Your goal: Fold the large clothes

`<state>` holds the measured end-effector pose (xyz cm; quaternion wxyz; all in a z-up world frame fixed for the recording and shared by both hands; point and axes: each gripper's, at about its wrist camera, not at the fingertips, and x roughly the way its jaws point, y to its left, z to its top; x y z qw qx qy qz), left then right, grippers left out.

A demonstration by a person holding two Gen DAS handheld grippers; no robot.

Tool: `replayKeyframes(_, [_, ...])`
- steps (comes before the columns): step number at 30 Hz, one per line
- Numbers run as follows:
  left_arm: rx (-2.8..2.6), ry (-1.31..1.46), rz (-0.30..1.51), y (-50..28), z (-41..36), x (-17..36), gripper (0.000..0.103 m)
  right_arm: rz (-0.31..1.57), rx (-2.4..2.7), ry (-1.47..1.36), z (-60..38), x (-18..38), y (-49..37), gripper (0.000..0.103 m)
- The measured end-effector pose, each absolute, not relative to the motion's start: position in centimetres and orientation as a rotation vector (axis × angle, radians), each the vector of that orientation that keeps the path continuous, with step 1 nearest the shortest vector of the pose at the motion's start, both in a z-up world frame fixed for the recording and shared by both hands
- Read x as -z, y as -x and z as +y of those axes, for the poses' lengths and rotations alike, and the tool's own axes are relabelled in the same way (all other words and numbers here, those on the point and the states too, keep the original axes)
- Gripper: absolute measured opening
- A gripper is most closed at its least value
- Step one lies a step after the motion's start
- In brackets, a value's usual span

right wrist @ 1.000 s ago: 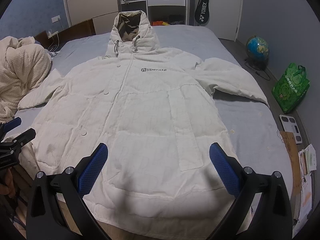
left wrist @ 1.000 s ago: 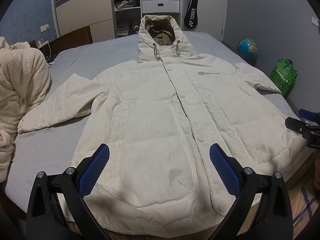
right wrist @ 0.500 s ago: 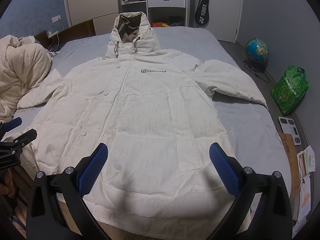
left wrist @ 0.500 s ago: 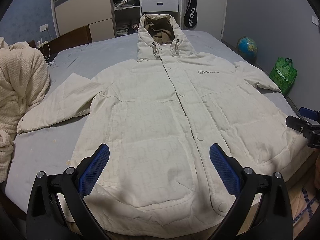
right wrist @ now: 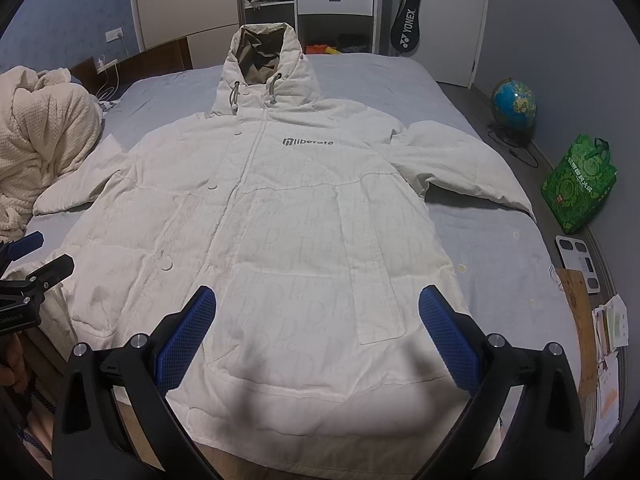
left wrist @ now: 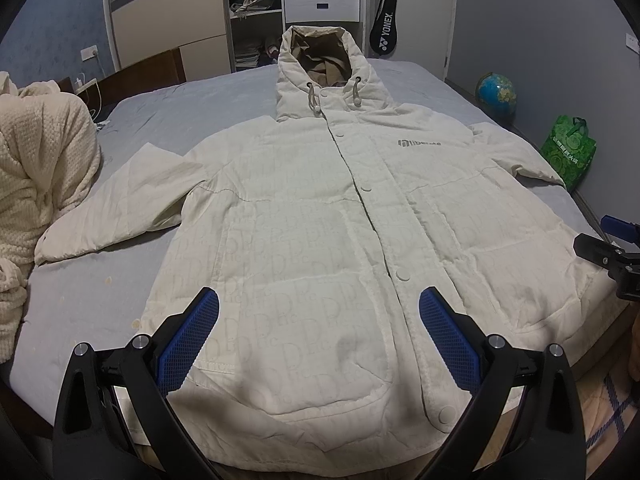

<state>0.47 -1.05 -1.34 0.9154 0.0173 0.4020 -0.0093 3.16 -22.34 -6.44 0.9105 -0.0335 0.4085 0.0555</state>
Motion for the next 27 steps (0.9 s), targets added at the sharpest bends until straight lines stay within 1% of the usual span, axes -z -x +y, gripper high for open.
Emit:
replayKeyframes(16, [0.019, -0.032, 0.827, -0.6, -1.0, 1.2, 0.097, 0.848, -0.116, 0.078, -22.2, 6.6, -3.2, 0.097])
replayKeyframes(27, [0.020, -0.025, 0.831, -0.7, -1.1, 1.0, 0.097, 0.861, -0.109, 0.007, -23.3, 6.2, -3.7, 0.097])
